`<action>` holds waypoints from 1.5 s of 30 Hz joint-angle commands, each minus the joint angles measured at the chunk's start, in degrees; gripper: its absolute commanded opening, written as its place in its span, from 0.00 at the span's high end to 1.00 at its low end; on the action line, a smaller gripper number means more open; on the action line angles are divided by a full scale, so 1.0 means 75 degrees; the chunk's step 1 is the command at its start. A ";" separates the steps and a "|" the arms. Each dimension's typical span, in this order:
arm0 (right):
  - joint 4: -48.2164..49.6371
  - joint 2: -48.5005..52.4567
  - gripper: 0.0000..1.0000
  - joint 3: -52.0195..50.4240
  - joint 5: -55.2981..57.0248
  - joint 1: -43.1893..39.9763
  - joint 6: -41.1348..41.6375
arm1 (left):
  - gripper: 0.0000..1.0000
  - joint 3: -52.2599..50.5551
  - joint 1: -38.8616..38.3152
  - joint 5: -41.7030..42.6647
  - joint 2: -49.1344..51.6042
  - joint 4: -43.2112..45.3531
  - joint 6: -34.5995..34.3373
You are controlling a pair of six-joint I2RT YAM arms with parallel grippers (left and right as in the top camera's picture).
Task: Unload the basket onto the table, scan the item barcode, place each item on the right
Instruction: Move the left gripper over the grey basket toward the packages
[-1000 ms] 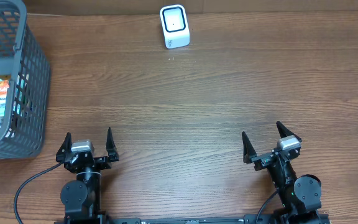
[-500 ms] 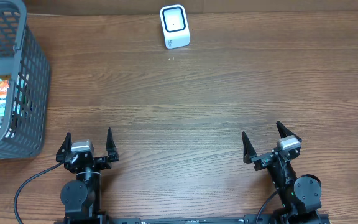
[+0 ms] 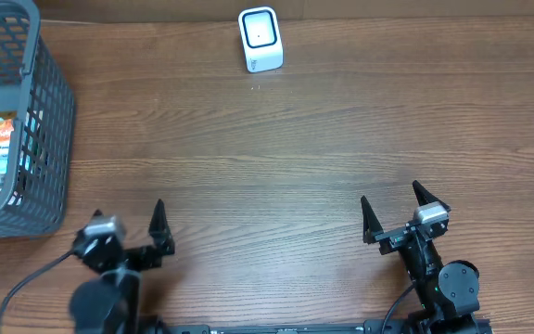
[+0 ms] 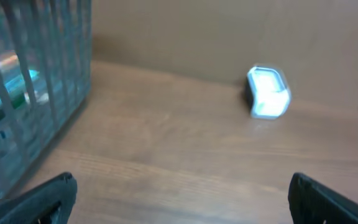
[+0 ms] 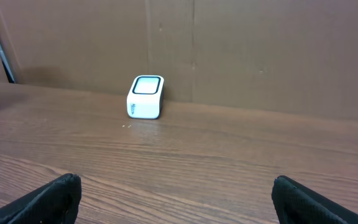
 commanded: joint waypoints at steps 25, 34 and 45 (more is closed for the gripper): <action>0.0020 -0.0061 0.00 -0.0082 -0.0009 -0.0038 -0.0035 | 0.00 1.3155 -0.0032 -0.1320 0.8772 -0.6199 0.1451; 0.0020 -0.0061 0.00 -0.0082 -0.0009 -0.0038 -0.0035 | 0.00 1.3155 0.0720 -0.3220 1.0302 -0.5843 0.1617; 0.0020 -0.0061 0.00 -0.0082 -0.0009 -0.0038 -0.0035 | 0.00 1.3155 0.3722 -0.0417 1.1447 -0.5281 0.1792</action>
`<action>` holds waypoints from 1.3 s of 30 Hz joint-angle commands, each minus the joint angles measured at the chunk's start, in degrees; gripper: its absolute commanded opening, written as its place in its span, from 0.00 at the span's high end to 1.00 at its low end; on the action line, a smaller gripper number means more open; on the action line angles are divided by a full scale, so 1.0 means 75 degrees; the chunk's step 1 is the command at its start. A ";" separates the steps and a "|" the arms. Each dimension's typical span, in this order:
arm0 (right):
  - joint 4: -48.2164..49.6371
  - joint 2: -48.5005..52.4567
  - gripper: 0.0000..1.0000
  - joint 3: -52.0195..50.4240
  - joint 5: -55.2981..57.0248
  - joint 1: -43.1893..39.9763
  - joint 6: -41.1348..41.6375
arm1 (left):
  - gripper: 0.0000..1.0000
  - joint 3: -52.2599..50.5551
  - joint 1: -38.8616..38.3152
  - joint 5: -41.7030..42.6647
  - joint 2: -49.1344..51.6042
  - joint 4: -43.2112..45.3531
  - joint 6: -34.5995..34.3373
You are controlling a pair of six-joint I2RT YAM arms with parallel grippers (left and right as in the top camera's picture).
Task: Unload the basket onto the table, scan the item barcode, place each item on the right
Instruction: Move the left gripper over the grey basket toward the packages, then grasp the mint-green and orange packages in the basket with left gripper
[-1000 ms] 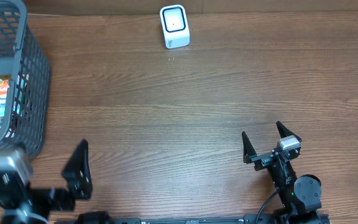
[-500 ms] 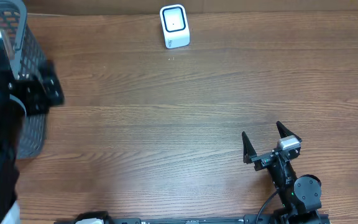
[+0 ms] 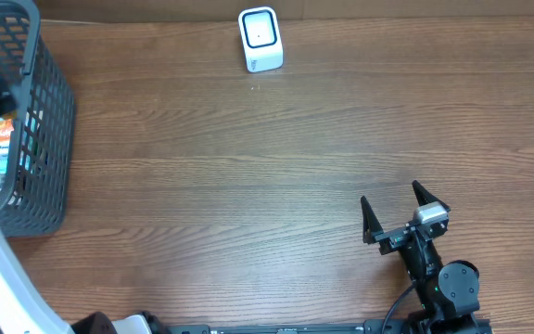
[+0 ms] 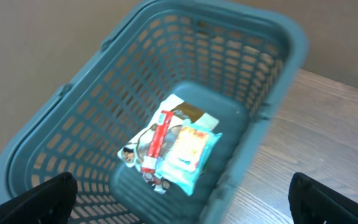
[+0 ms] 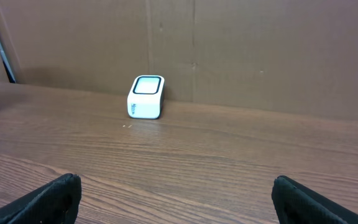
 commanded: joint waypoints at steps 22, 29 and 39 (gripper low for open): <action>0.0017 -0.0061 0.00 -0.0082 -0.0009 -0.0038 -0.0029 | 0.01 0.0137 0.2987 0.4406 0.3258 0.0050 0.2952; 0.0017 -0.0061 0.00 -0.0082 -0.0009 -0.0038 -0.0032 | 0.00 0.0137 0.2856 0.4928 0.3943 -0.0096 0.3500; 0.0017 -0.0061 0.00 -0.0082 -0.0009 -0.0035 -0.0032 | 0.00 0.0122 0.2259 0.4010 0.4791 -0.0108 0.3713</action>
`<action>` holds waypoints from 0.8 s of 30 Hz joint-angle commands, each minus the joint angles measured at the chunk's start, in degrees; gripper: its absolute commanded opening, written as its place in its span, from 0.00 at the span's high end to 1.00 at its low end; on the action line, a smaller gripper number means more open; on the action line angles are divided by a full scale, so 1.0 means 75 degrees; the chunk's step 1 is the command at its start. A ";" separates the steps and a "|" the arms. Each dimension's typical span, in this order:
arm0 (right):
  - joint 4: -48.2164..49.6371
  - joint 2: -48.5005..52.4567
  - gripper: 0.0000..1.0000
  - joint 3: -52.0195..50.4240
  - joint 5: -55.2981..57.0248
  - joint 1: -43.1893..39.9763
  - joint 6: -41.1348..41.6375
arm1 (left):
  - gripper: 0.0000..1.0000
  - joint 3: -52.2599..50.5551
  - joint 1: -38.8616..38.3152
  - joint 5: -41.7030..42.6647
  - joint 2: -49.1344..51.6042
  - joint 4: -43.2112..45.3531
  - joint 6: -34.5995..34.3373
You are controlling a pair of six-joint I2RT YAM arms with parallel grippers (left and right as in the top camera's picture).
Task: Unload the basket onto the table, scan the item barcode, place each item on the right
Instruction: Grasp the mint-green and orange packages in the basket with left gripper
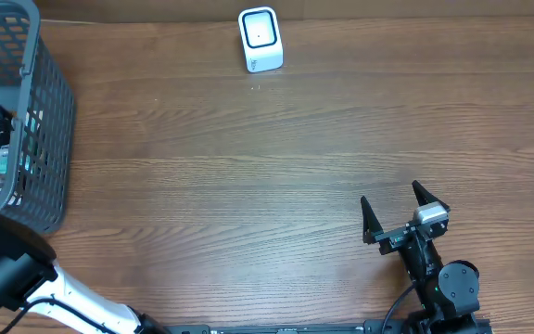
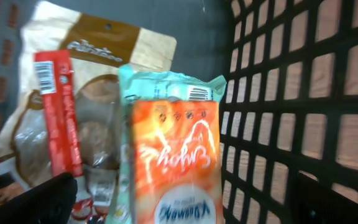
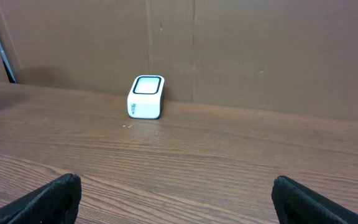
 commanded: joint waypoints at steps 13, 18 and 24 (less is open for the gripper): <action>0.0020 -0.0061 0.00 -0.0082 -0.0009 -0.0038 -0.0032 | 0.00 -0.0096 -0.0417 -0.1026 0.1212 0.0224 -0.0003; 0.0020 -0.0061 0.00 -0.0082 -0.0009 -0.0038 -0.0032 | 0.00 -0.0105 -0.0437 -0.1037 0.1603 0.0227 -0.0073; 0.0020 -0.0061 0.00 -0.0082 -0.0009 -0.0038 -0.0032 | 0.04 -0.0134 -0.0443 -0.1107 0.1772 0.0256 -0.0236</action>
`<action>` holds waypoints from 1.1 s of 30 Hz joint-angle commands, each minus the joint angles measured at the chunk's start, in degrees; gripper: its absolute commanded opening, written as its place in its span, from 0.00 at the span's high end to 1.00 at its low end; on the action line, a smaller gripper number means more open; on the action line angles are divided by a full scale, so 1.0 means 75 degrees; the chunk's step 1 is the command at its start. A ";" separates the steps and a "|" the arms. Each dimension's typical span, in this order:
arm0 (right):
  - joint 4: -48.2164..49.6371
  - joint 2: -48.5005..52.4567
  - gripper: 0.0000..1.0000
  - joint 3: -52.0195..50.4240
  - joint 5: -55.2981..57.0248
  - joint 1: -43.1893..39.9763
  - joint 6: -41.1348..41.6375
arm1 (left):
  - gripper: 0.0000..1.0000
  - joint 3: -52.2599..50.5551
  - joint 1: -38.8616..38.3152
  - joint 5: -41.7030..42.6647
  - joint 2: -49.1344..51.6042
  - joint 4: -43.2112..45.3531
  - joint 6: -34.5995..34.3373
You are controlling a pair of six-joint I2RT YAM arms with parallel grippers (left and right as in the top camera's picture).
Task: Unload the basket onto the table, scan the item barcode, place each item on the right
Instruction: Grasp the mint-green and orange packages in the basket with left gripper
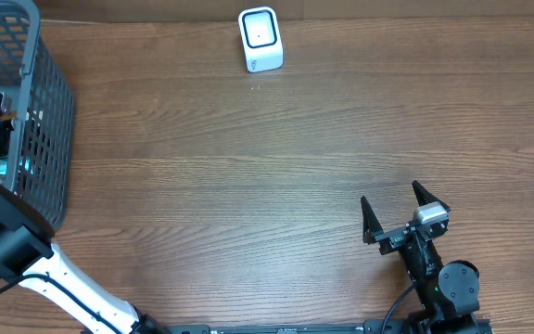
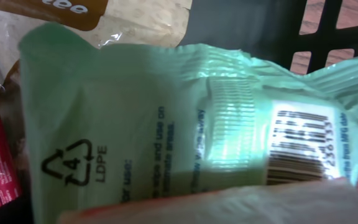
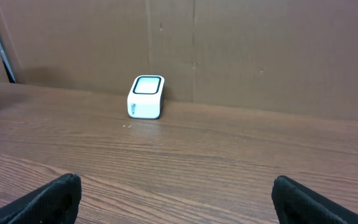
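Note:
A mint-green packet (image 2: pixel 166 124) with an orange face fills the left wrist view; its barcode (image 2: pixel 303 143) shows at the right. It lies in the grey basket (image 1: pixel 49 102) at the table's left edge. My left gripper is down inside the basket, right over the packet; its fingers are hidden in both views. The white scanner (image 1: pixel 260 39) stands at the back middle, and the right wrist view shows the scanner (image 3: pixel 146 96) too. Near the front right, my right gripper (image 1: pixel 403 211) rests open and holds nothing.
Also in the basket are a brown-labelled clear pouch (image 2: pixel 104 12) and a red stick packet, both touching the green packet. A cardboard wall (image 3: pixel 260 56) backs the wooden table (image 1: pixel 276 158).
My left gripper has gone lower into the basket. The green-and-orange packet, then seen whole with the fingertips at the frame's corners, now fills the view and the fingers no longer show.
My left gripper first rested open at the front left of the table. Then it was high over the basket, looking down on the packets. After that it was inside the basket above them, and now it is pressed close to the green packet. The right arm has stayed still.

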 commanded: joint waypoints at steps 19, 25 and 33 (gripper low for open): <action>0.0020 -0.0061 0.00 -0.0082 -0.0009 -0.0038 -0.0032 | 0.44 -0.0064 -0.0050 -0.0265 0.0093 0.0038 -0.0691; 0.0020 -0.0061 0.00 -0.0082 -0.0009 -0.0038 -0.0032 | 0.45 0.0090 -0.0050 -0.0277 -0.0641 0.0181 -0.0965; 0.0020 -0.0061 0.00 -0.0082 -0.0009 -0.0038 -0.0032 | 0.45 0.0090 -0.0050 -0.0647 -0.2471 0.0414 -0.1716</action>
